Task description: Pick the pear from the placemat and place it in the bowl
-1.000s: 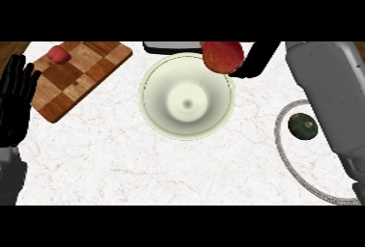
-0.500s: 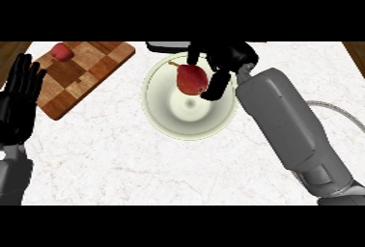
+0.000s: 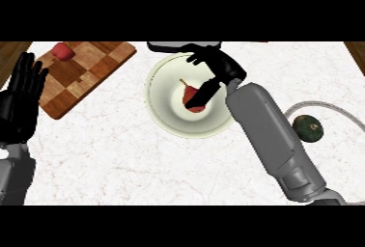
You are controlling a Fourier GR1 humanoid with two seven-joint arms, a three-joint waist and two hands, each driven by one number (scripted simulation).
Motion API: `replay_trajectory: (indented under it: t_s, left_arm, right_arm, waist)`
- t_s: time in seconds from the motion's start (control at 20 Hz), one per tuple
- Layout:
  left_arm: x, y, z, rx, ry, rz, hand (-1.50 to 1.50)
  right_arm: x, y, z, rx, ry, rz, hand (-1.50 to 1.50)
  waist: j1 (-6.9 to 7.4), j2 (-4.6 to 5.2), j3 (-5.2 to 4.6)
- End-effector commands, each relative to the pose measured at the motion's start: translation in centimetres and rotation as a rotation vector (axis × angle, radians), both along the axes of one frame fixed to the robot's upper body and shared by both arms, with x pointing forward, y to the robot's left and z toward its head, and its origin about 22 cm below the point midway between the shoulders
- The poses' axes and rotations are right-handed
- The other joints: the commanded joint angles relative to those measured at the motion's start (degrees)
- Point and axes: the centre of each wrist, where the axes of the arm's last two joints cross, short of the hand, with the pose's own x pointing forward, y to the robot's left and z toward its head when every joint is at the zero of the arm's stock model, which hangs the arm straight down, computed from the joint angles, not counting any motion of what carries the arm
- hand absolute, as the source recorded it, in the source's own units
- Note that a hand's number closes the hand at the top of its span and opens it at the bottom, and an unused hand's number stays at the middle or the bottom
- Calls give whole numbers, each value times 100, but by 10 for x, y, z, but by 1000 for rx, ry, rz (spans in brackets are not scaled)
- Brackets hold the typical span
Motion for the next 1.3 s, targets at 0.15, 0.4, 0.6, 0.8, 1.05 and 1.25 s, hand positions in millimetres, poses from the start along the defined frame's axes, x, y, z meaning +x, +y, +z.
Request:
replay_trajectory:
  t_s: [0.15, 0.4, 0.6, 0.8, 1.05, 1.25]
  left_arm:
    - [-2, 0, -4, 7, 4, -18, 0]
    - [-2, 7, -13, -11, 1, -9, 0]
    - [2, 7, -1, -6, -7, -13, 0]
    - [-7, -6, -10, -4, 3, 0, 0]
    - [8, 2, 23, -5, -18, -34, 0]
    - [-4, -1, 3, -2, -13, -42, 0]
  right_arm:
    - [13, -26, -3, 264, -164, -183, -150]
    - [26, -84, 7, 342, -159, -325, -150]
    - [33, -157, 18, 424, -162, -400, -150]
    - [30, -213, 33, 501, -147, -389, -150]
    - [18, -265, 14, 524, -168, -426, -150]
    - [-8, -323, 13, 529, -147, -392, -150]
  waist:
    - [43, 22, 1]
    - [-17, 2, -3]
    - [24, 25, 1]
    - [22, 6, 3]
    - [139, 64, 10]
    - [163, 75, 13]
